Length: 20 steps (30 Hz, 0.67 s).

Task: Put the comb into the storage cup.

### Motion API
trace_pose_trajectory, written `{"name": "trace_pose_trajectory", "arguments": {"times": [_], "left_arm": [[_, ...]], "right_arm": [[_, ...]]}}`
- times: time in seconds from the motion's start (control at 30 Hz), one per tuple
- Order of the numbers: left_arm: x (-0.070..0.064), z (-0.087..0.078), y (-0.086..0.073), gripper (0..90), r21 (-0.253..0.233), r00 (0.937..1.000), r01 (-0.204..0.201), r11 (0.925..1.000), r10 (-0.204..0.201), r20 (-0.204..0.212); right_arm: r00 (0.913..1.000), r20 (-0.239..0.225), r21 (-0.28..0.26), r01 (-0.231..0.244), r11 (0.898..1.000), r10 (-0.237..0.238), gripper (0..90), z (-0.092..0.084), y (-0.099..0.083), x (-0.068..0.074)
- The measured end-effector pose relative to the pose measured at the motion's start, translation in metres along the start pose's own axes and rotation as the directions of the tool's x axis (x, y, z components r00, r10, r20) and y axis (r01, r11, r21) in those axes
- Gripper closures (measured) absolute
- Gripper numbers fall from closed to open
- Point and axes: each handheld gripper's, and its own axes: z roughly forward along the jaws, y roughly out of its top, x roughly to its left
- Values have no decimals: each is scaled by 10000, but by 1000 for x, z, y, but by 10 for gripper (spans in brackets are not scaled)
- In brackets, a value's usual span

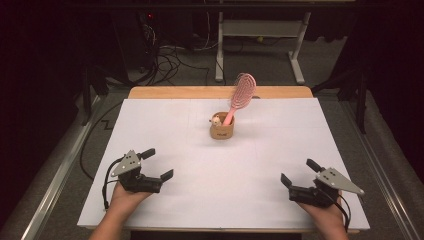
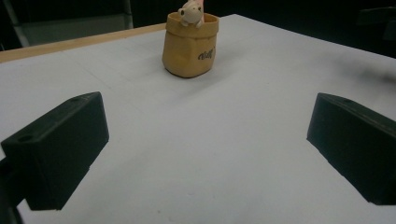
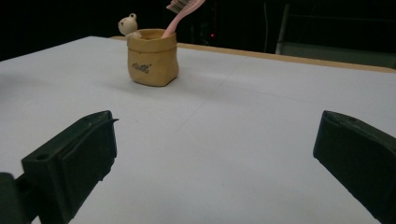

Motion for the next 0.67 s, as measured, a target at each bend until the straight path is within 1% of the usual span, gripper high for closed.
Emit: {"name": "trace_pose_trajectory", "arguments": {"times": [0.03, 0.07, 0.13, 0.2, 0.23, 0.3, 0.37, 0.4, 0.47, 0.53, 0.6, 0.67], "left_arm": [[0, 0, 0, 0, -14, 9999, -115, 9999, 115, -10], [0, 0, 1, 0, -43, 9999, -141, 9999, 140, -18], [1, 0, 1, 0, -68, 10000, -48, 10000, 47, -62], [2, -1, 0, 0, -66, 9998, 143, 9999, -144, -106], [2, -1, 0, 0, -102, 9998, 159, 9998, -160, -92], [1, -3, 0, 0, -166, 10000, 43, 9999, -44, -83], [1, -5, 1, 0, -221, 9999, 101, 9997, -103, -111], [1, -6, 1, 0, -264, 9998, 156, 9995, -158, -88], [1, -7, 0, 0, -287, 9997, 234, 9993, -236, -83], [2, -7, -1, 0, -249, 9995, 299, 9992, -301, -89], [2, -6, -2, 0, -115, 9996, 258, 9996, -259, -90], [1, -5, -1, 0, -95, 9998, 202, 9998, -203, -84]], "right_arm": [[10000, 31, -47, -60, 10000, 60, 3, -2, -2, -1], [9998, 33, -78, -174, 9998, 174, 3, -2, -2, -3], [9994, -43, -103, -333, 9994, 332, 3, 1, -1, -4], [9996, -129, -56, -251, 9997, 250, 2, 4, -1, -2], [9997, -189, -15, -181, 9998, 181, 2, 4, -2, -1], [9993, -382, 138, -12, 9999, 18, 2, 5, -4, 2], [9992, -336, 208, 200, 9996, -193, 2, 4, -4, 3], [9994, -289, 216, 192, 9996, -186, 2, 5, -5, 2], [9997, -256, 208, 34, 9998, -28, 2, 4, -4, 2], [9998, -178, 253, 98, 9996, -94, 2, 4, -5, 2], [9999, -96, 369, 141, 9992, -138, 2, 5, -6, 3], [9999, -87, 442, 141, 9989, -137, 2, 5, -7, 4]]}}
